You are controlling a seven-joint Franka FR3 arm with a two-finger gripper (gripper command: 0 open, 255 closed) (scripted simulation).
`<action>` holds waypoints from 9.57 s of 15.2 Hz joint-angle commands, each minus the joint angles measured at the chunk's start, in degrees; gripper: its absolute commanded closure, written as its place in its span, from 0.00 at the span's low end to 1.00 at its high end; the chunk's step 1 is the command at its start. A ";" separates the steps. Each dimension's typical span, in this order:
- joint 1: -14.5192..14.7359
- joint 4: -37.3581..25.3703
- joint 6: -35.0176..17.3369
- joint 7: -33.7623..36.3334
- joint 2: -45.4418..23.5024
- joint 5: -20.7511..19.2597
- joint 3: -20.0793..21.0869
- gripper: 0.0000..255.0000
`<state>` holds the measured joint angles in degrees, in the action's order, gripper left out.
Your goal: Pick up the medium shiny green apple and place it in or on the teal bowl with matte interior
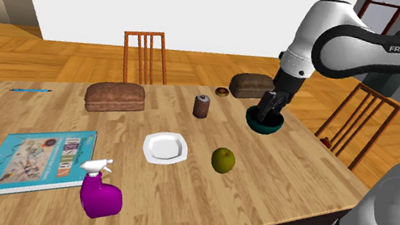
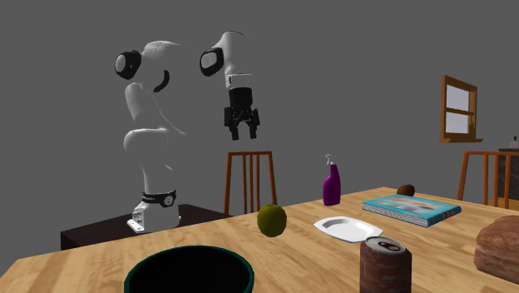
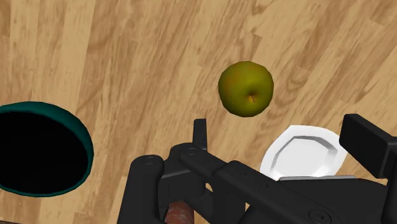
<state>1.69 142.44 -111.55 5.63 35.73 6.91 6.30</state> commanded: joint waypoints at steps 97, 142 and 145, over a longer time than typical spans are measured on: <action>-12.87 -35.65 4.99 -33.14 -33.31 -1.87 -19.64 1.00; -15.98 -30.56 -10.20 -42.07 -44.60 2.49 -22.16 0.00; -16.09 -33.74 -4.98 -41.37 -42.44 1.43 -22.49 0.00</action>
<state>-14.28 109.56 -118.25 -35.84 -7.52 8.69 -16.02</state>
